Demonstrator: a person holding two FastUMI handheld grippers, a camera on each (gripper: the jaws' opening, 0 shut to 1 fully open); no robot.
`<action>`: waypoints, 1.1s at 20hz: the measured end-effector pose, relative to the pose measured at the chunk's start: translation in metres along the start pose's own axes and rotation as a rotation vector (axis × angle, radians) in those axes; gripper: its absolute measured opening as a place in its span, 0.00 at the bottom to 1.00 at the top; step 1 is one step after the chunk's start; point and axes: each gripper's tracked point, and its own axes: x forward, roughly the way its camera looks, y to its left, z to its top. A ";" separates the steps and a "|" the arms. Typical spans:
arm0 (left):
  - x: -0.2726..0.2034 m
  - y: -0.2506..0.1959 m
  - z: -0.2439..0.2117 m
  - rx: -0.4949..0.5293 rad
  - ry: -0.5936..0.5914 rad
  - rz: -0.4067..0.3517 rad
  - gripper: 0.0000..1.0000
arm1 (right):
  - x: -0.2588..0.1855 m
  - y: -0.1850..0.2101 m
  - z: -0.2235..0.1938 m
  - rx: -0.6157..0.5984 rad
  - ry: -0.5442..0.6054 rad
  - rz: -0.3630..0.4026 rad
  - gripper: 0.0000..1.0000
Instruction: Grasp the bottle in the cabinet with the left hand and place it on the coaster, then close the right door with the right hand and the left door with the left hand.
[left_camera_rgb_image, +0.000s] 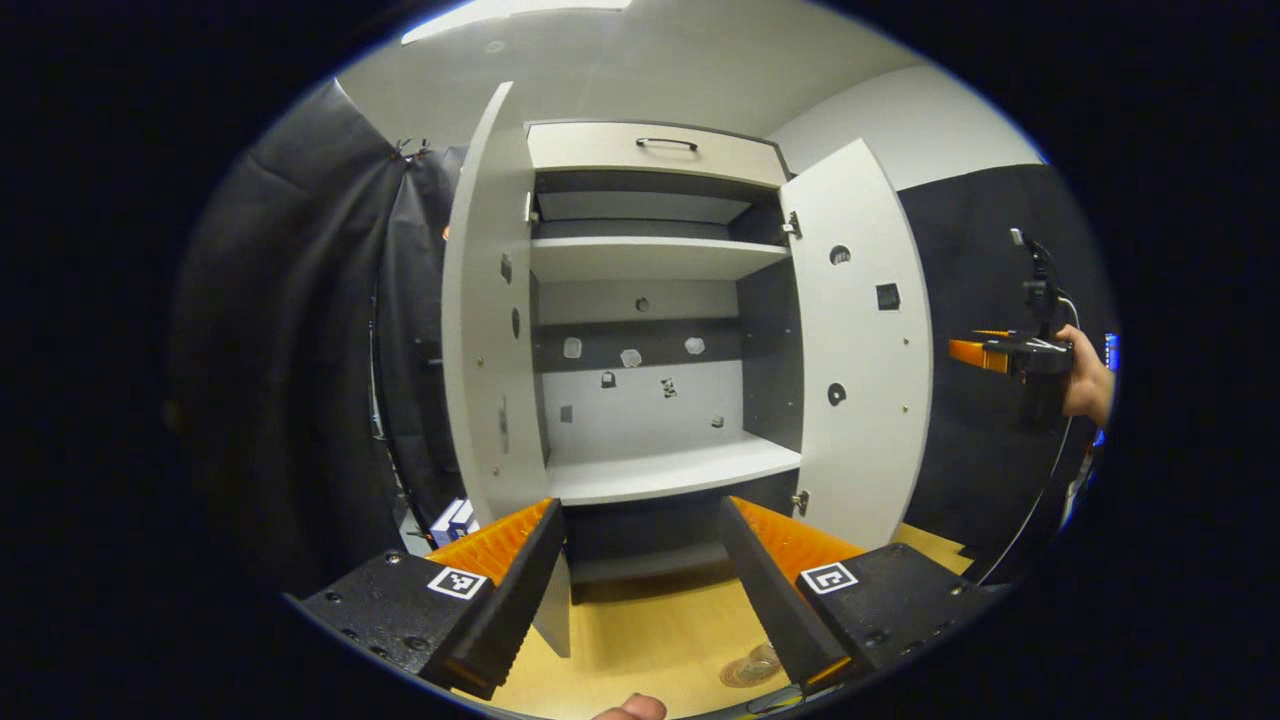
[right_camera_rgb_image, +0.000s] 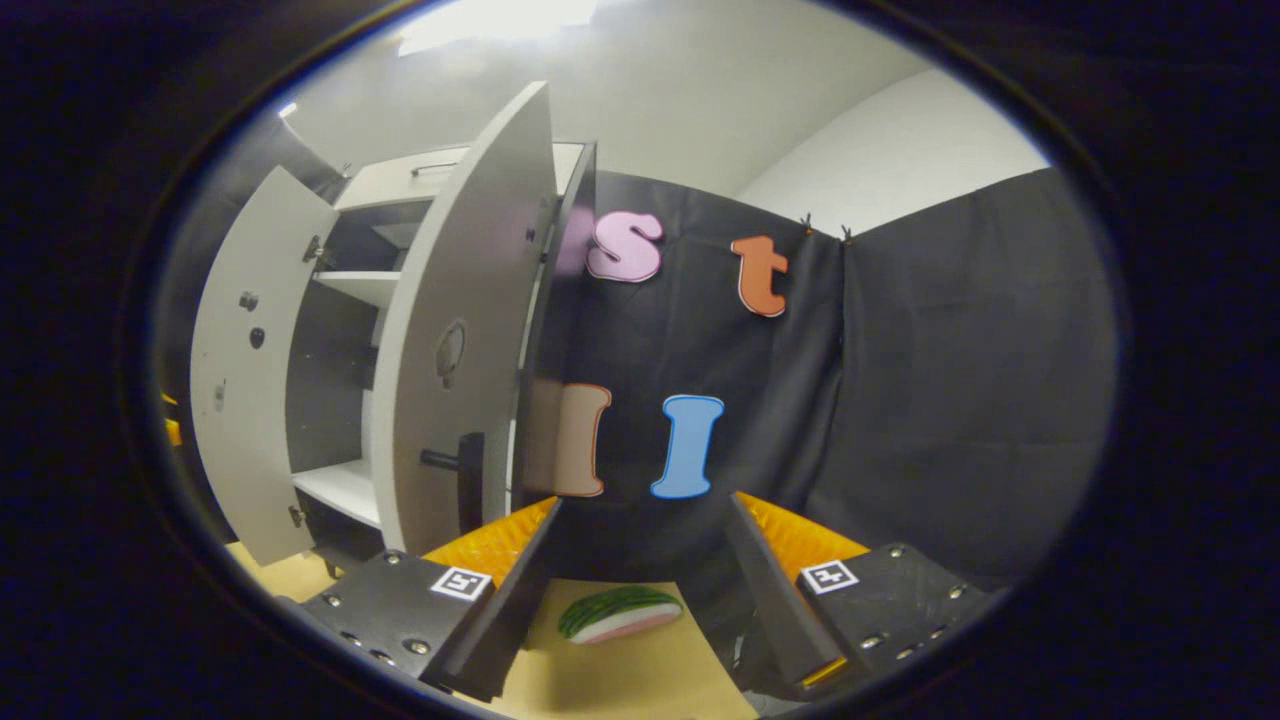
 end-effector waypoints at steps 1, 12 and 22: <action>0.000 0.007 0.008 -0.011 -0.008 0.014 1.00 | 0.010 0.005 -0.001 0.027 0.013 0.013 0.95; -0.025 0.067 0.039 -0.104 -0.013 0.086 0.96 | 0.051 0.037 -0.003 0.099 0.073 0.044 0.90; -0.043 0.073 0.034 -0.154 -0.029 0.051 0.96 | 0.047 0.053 -0.004 0.121 0.094 0.007 0.90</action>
